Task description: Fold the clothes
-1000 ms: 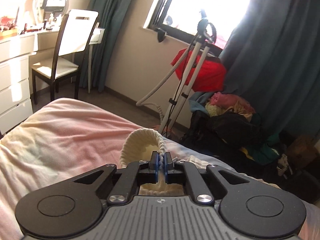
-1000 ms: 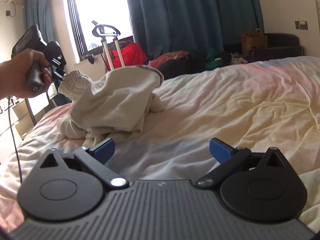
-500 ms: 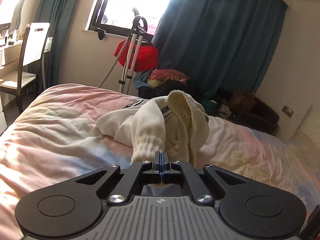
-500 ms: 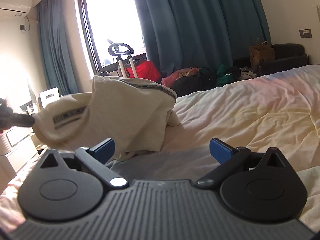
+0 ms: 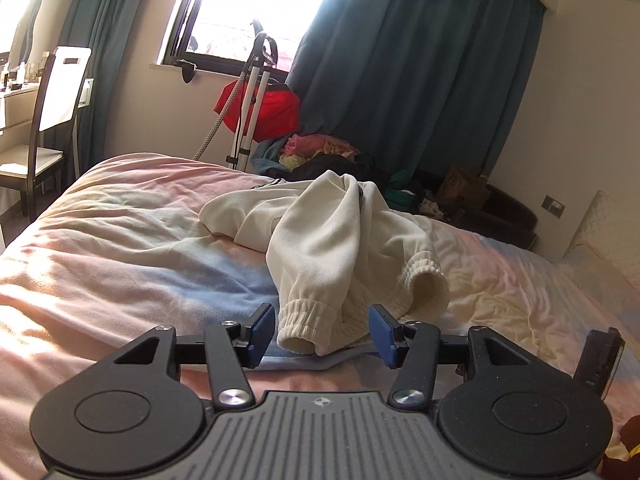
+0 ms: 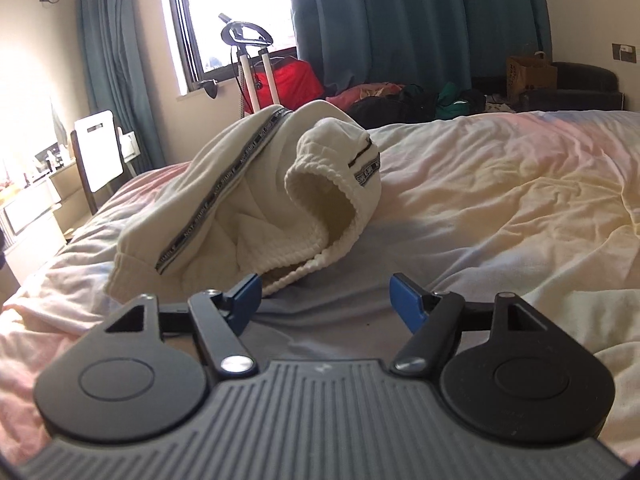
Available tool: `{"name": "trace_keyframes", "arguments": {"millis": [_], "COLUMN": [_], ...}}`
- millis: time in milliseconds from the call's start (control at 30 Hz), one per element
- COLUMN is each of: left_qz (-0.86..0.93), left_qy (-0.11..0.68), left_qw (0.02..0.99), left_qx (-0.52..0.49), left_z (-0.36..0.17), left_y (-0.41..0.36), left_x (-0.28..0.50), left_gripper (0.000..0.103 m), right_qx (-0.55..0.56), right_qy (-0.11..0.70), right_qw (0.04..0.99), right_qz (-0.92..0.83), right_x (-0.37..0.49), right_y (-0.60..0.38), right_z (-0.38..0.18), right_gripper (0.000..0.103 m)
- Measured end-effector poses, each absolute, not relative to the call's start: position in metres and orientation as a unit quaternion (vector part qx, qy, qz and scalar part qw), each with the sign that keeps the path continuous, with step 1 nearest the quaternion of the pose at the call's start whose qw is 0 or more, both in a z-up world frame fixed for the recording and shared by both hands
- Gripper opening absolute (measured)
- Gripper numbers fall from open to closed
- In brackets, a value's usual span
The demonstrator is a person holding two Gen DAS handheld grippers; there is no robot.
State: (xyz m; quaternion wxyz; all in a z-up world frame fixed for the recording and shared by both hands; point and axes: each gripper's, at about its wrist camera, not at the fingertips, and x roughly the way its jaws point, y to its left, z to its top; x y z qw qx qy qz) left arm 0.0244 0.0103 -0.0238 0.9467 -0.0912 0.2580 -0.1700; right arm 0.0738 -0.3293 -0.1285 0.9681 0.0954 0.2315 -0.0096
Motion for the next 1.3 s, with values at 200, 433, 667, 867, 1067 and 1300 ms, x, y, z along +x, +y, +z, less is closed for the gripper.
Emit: {"name": "trace_keyframes", "arguments": {"millis": [200, 433, 667, 867, 1067, 1300], "left_qz": [-0.175, -0.189, -0.215, -0.243, -0.231, -0.219], "left_qy": [0.257, 0.259, 0.269, 0.259, 0.276, 0.319], "left_qw": [0.948, 0.945, 0.935, 0.930, 0.926, 0.919], "left_qx": [-0.076, -0.069, -0.088, -0.093, -0.110, -0.082], "left_z": [-0.043, -0.070, -0.088, -0.086, -0.088, -0.100], "left_y": [0.010, 0.009, 0.016, 0.011, 0.012, -0.003], "left_x": [0.038, 0.067, 0.084, 0.080, 0.074, 0.060], "left_gripper": [0.060, 0.062, 0.067, 0.076, 0.076, 0.076], "right_qx": [0.045, -0.052, -0.082, -0.155, -0.154, -0.101], "right_qy": [0.250, 0.260, 0.249, 0.179, 0.113, 0.165], "right_qw": [0.966, 0.960, 0.959, 0.968, 0.979, 0.979], "right_qz": [-0.041, -0.090, -0.109, -0.086, -0.068, -0.067], "right_x": [0.111, 0.186, 0.208, 0.138, 0.054, 0.029], "right_y": [-0.329, -0.320, -0.317, -0.304, -0.298, -0.318], "right_z": [-0.134, -0.141, -0.130, -0.078, -0.030, -0.061], "right_gripper": [0.069, 0.067, 0.013, 0.013, 0.013, 0.013]}}
